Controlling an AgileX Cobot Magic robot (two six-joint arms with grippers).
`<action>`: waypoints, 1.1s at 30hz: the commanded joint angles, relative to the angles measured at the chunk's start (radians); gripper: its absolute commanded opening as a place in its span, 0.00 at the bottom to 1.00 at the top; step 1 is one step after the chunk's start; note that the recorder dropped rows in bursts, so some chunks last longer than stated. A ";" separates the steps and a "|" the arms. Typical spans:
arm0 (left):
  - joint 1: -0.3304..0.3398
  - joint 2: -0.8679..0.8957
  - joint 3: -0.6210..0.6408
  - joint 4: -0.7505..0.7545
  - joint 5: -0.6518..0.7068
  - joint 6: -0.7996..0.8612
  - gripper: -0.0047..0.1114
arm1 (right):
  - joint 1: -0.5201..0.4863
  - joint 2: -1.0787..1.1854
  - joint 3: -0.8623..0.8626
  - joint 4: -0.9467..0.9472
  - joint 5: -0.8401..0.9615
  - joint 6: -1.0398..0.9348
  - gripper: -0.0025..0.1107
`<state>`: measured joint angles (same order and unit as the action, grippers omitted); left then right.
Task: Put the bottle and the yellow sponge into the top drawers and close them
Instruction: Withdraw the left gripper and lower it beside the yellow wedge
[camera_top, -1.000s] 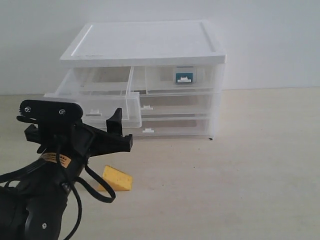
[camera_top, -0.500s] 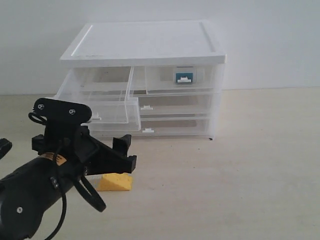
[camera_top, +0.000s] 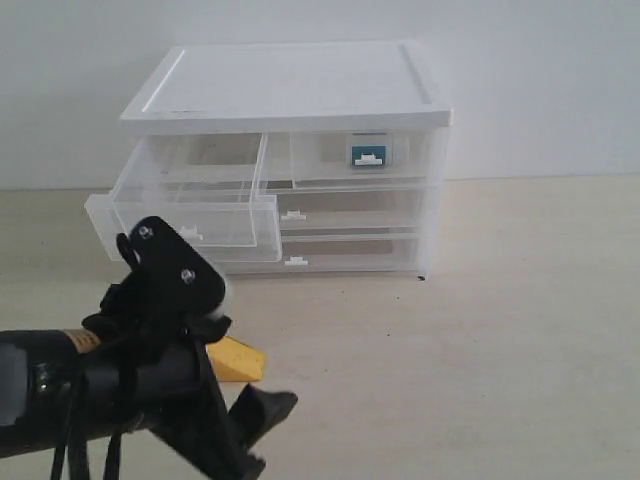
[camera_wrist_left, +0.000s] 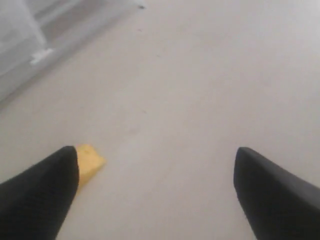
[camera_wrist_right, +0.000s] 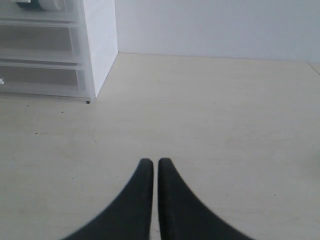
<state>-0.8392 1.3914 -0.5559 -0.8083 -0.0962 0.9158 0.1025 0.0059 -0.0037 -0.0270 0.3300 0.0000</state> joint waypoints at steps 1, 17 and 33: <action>-0.008 -0.041 -0.001 0.070 0.203 0.087 0.62 | -0.001 -0.006 0.004 -0.004 -0.008 0.000 0.03; 0.301 -0.043 -0.167 0.252 0.870 0.354 0.52 | -0.001 -0.006 0.004 -0.004 -0.009 0.000 0.03; 0.349 -0.041 -0.095 0.289 0.538 0.440 0.48 | -0.001 -0.006 0.004 -0.004 -0.009 0.000 0.03</action>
<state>-0.4997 1.3606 -0.6557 -0.4958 0.5104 1.3794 0.1025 0.0059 -0.0037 -0.0251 0.3300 0.0000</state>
